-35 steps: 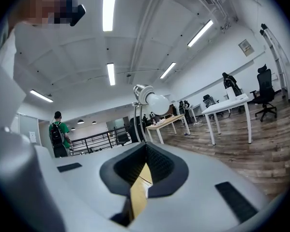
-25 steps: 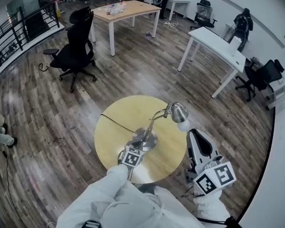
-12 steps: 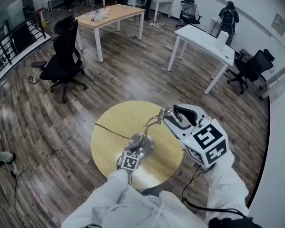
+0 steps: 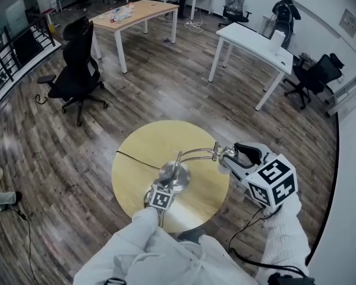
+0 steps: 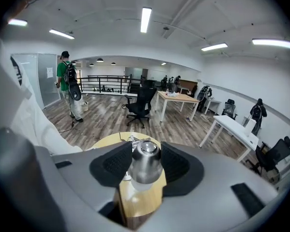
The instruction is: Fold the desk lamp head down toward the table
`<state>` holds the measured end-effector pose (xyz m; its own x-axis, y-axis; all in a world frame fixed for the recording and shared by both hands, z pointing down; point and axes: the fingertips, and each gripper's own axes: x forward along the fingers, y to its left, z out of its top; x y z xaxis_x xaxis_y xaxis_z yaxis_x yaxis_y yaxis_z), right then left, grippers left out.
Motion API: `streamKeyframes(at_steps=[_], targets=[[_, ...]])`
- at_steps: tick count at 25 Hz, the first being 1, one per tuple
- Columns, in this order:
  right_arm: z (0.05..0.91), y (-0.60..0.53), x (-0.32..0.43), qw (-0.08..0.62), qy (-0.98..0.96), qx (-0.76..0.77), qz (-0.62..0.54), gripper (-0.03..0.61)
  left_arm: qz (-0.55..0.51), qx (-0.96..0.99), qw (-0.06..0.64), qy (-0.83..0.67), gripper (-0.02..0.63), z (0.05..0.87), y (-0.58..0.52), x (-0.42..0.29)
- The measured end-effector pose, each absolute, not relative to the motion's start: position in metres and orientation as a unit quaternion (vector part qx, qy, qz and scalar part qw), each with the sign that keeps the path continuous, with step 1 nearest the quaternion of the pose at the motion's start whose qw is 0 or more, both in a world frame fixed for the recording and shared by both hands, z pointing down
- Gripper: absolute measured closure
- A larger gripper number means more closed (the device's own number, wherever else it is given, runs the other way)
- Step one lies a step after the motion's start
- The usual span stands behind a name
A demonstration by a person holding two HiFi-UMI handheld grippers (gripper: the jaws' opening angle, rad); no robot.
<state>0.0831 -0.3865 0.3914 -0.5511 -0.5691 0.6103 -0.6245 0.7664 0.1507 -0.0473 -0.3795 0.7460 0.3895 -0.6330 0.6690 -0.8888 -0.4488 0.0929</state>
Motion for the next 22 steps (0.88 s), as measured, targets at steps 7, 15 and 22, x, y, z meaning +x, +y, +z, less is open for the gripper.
streamKeyframes(at_steps=[7,15,22], targets=[[0.449,-0.378,0.129,0.339,-0.87,0.343,0.102,0.388,0.294,0.796,0.232,-0.476,0.615,0.749,-0.375,-0.044],[0.531,-0.375,0.152,0.324,-0.867,0.334,0.177,0.388,0.3,0.789,0.231,-0.484,0.615,0.75,-0.375,-0.042],[0.603,-0.375,0.141,0.327,-0.864,0.323,0.206,0.388,0.294,0.795,0.217,-0.484,0.615,0.742,-0.381,-0.039]])
